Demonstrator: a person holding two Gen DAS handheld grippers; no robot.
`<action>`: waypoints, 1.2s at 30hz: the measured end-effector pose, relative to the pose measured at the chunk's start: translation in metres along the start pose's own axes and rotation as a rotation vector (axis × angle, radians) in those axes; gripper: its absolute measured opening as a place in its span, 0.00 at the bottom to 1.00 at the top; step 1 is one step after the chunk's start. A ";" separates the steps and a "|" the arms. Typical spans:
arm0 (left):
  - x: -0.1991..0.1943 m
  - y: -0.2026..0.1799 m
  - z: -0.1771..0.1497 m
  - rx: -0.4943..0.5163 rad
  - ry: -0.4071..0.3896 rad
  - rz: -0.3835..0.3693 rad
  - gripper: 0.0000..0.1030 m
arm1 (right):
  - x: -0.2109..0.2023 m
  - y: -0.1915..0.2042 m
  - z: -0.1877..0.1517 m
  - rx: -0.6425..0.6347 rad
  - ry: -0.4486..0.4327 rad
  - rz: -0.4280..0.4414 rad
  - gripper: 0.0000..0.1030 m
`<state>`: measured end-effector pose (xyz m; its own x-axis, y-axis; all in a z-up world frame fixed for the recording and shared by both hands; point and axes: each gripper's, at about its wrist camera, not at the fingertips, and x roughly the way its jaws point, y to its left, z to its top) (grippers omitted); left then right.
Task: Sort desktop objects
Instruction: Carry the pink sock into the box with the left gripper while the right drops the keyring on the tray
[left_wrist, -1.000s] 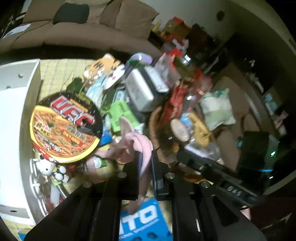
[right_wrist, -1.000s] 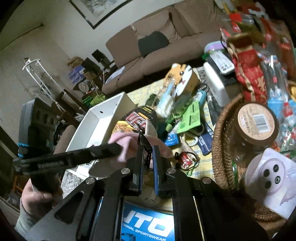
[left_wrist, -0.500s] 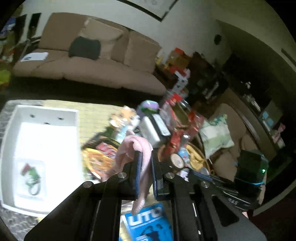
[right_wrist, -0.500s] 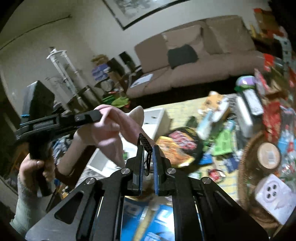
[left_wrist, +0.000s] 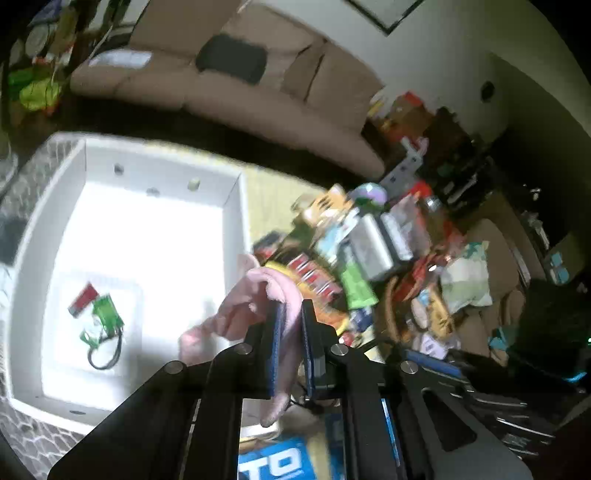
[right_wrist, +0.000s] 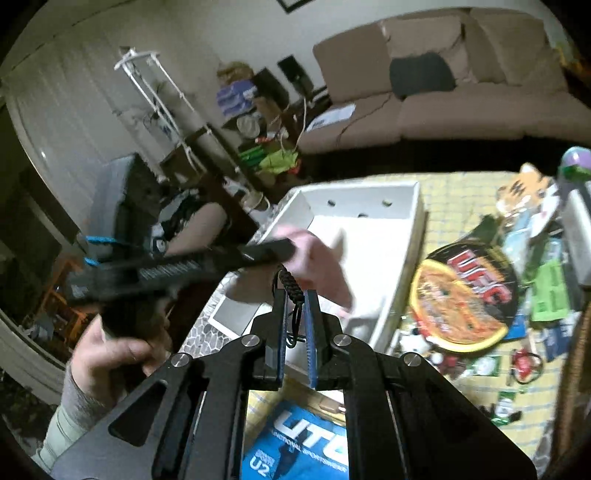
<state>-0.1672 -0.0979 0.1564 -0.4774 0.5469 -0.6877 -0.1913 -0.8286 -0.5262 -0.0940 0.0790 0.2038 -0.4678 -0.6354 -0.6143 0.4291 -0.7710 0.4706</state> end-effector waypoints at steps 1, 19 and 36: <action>0.009 0.006 -0.004 -0.003 0.015 0.008 0.09 | 0.012 0.000 -0.001 0.003 0.013 0.000 0.09; -0.052 0.123 -0.021 -0.136 -0.055 0.115 0.88 | 0.112 0.020 0.010 -0.020 0.119 -0.002 0.09; -0.061 0.201 -0.043 -0.222 -0.065 0.223 0.92 | 0.317 0.011 -0.012 0.144 0.406 -0.079 0.34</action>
<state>-0.1394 -0.2931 0.0708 -0.5418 0.3400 -0.7687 0.1122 -0.8771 -0.4671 -0.2283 -0.1303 0.0062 -0.1404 -0.5280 -0.8376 0.2789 -0.8328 0.4782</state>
